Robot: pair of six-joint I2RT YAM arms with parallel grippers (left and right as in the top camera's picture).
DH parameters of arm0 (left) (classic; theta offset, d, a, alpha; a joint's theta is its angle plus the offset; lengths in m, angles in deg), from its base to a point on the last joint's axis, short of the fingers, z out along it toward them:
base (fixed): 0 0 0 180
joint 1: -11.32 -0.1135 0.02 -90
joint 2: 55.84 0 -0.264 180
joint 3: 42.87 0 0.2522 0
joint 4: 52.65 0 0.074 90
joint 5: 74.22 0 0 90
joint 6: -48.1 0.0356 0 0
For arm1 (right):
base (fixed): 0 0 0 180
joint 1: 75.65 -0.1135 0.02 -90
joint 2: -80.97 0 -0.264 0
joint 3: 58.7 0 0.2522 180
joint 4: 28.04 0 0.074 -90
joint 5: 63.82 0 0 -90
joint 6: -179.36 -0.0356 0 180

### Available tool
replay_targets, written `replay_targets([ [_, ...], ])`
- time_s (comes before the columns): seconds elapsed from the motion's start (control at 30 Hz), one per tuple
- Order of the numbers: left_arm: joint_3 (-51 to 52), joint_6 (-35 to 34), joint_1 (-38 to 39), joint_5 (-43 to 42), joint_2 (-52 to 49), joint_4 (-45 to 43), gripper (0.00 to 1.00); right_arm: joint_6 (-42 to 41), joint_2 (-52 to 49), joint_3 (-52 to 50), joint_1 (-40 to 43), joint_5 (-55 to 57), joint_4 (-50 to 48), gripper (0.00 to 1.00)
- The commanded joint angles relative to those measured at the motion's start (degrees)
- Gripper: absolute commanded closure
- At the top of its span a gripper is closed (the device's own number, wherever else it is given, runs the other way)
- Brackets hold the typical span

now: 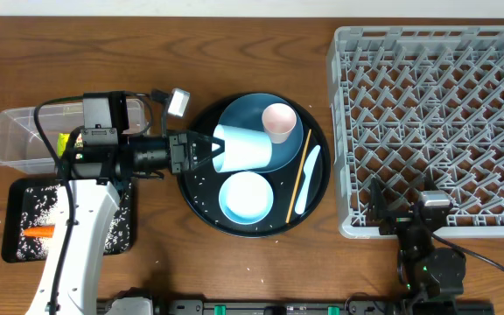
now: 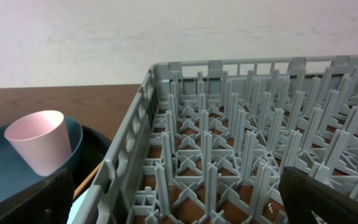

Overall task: Sort waste into correct bins and load items into the dishwasher rack
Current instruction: 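Turn the cup sideways and hold it out toward the right arm, then move the right gripper left to the bottom of the held cup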

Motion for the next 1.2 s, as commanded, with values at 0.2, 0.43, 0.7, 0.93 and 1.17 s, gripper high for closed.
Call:
replay_targets([
  [0.2,-0.17,0.98,-0.28,-3.52,-0.11,0.13,0.94,0.70,-0.02,-0.07,0.96,0.39,0.22,0.01],
  [0.43,-0.17,0.98,-0.28,-5.38,-0.11,0.33,0.94,-6.51,-0.02,-0.07,0.96,-3.72,0.07,0.01],
  [0.7,-0.17,0.96,-0.28,-6.05,-0.11,0.35,0.94,-26.16,-0.42,-0.07,0.96,-5.95,-0.09,0.01],
  [0.93,-0.17,0.98,-0.28,-6.05,-0.11,1.18,0.94,-30.38,-0.46,-0.04,0.98,-26.27,-1.73,0.01],
  [1.17,-0.17,1.01,-0.28,-5.84,-0.11,1.16,0.94,-31.74,-0.48,0.09,0.96,-48.81,-11.96,0.01],
])
